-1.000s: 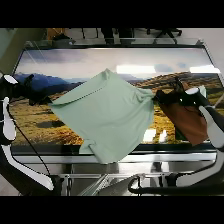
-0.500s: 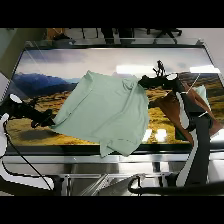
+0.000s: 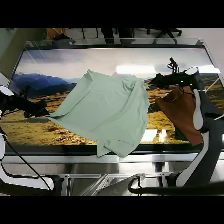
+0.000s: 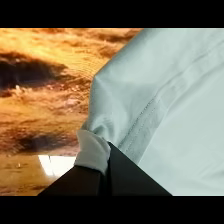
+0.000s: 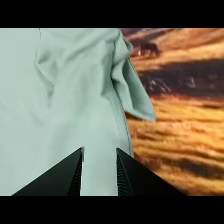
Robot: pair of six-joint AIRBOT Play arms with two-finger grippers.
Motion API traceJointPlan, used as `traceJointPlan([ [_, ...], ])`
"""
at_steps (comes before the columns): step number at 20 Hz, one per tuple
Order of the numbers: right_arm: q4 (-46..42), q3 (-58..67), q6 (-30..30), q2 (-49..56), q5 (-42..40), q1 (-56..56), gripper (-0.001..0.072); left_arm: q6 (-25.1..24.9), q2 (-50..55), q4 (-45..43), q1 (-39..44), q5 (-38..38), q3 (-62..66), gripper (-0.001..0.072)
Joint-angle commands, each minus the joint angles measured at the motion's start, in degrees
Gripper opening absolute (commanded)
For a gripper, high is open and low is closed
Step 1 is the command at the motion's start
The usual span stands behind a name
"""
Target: Fold the shirts.
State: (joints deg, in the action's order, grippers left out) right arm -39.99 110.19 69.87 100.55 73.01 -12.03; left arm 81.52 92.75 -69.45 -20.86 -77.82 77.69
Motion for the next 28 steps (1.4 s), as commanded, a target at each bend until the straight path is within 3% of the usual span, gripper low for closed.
traceJointPlan([
  [1, -3.7, -10.7, 2.6, -7.9, 7.0, -3.0, 0.0244, -1.5, 0.0, 0.2, 0.1, -0.1, 1.2, 0.0020],
  [2, -4.0, -15.9, 2.6, -11.6, 7.0, -3.2, 0.0244, -2.1, 0.0, 0.2, 0.0, -0.1, 0.1, 0.0127],
  [3, -4.7, -21.6, 2.6, -15.9, 6.5, -3.1, 0.0244, -2.1, 0.1, 0.2, 0.0, -0.2, -1.0, 0.0521],
  [4, -5.3, -27.1, 2.6, -20.2, 5.7, -3.0, 0.0246, -2.1, 0.2, 0.1, 0.0, -0.3, -1.4, 0.0688],
  [5, -6.3, -33.0, 3.0, -24.9, 4.5, -3.0, 0.0257, -2.1, 0.2, 0.0, -0.2, -0.7, -1.4, 0.0686],
  [7, -8.0, -46.0, 5.5, -34.9, 2.5, -3.0, 0.0395, -2.2, 0.2, 0.0, -1.1, -1.2, 0.1, 0.0686],
  [13, -5.6, -80.4, 11.2, -57.2, -10.9, 5.2, 0.0402, -8.3, 0.2, -0.1, -4.7, -4.4, 7.9, 0.0686],
  [16, 0.1, -87.6, 11.2, -58.2, -16.6, 10.8, 0.0402, -13.2, 0.3, -0.6, -5.4, -2.3, 8.5, 0.0686],
  [19, 2.7, -88.7, 11.2, -55.5, -21.6, 16.8, 0.0402, -15.1, 1.6, -1.4, -5.4, -0.2, 8.4, 0.0686],
  [23, 8.8, -88.7, 10.2, -49.4, -26.8, 24.4, 0.0400, -17.6, 7.5, -1.5, -5.4, -7.2, 8.4, 0.0686],
  [26, 14.0, -88.5, 6.7, -46.3, -28.0, 28.0, 0.0355, -18.3, 11.8, -1.4, -5.4, -11.7, 8.4, 0.0686],
  [28, 16.1, -88.4, 4.4, -46.2, -28.3, 28.1, 0.0149, -18.5, 13.3, -1.4, -5.4, -12.2, 8.4, 0.0686],
])
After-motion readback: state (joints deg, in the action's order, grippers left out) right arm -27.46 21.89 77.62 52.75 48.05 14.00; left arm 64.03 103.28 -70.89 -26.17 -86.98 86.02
